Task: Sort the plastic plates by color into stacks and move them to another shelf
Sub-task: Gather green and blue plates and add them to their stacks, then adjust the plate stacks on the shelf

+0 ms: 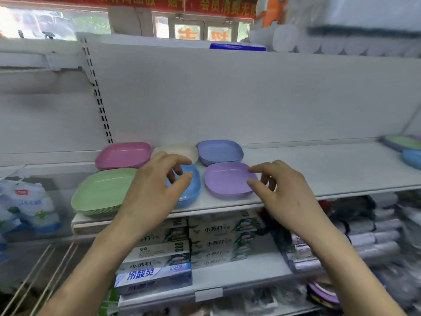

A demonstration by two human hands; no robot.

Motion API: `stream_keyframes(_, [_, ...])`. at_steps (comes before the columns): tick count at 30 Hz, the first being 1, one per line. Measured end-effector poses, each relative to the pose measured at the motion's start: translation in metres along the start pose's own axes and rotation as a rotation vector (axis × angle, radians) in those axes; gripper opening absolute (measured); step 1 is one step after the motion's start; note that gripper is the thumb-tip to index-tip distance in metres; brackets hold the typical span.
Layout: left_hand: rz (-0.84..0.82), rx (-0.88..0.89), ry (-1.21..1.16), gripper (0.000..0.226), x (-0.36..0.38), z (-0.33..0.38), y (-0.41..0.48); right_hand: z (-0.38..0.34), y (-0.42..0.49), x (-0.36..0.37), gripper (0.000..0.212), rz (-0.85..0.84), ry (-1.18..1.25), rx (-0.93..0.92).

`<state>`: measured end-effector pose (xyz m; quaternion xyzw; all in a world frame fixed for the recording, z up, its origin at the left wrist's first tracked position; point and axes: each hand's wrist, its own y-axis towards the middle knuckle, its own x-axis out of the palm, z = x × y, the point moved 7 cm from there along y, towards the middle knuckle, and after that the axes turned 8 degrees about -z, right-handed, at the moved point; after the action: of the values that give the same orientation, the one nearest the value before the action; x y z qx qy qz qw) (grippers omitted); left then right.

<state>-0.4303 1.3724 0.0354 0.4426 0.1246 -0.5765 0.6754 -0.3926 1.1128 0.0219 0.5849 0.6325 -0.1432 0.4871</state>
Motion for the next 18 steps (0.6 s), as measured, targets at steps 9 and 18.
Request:
stream_keyframes(9, [-0.127, 0.154, -0.199, 0.016, 0.161, 0.161, 0.033, 0.142, -0.091, -0.155, 0.022, 0.155, -0.073, 0.128])
stream_keyframes(18, [-0.321, 0.317, -0.319, 0.017, 0.318, 0.318, 0.051, 0.271, -0.204, -0.291, 0.021, 0.285, -0.156, 0.359])
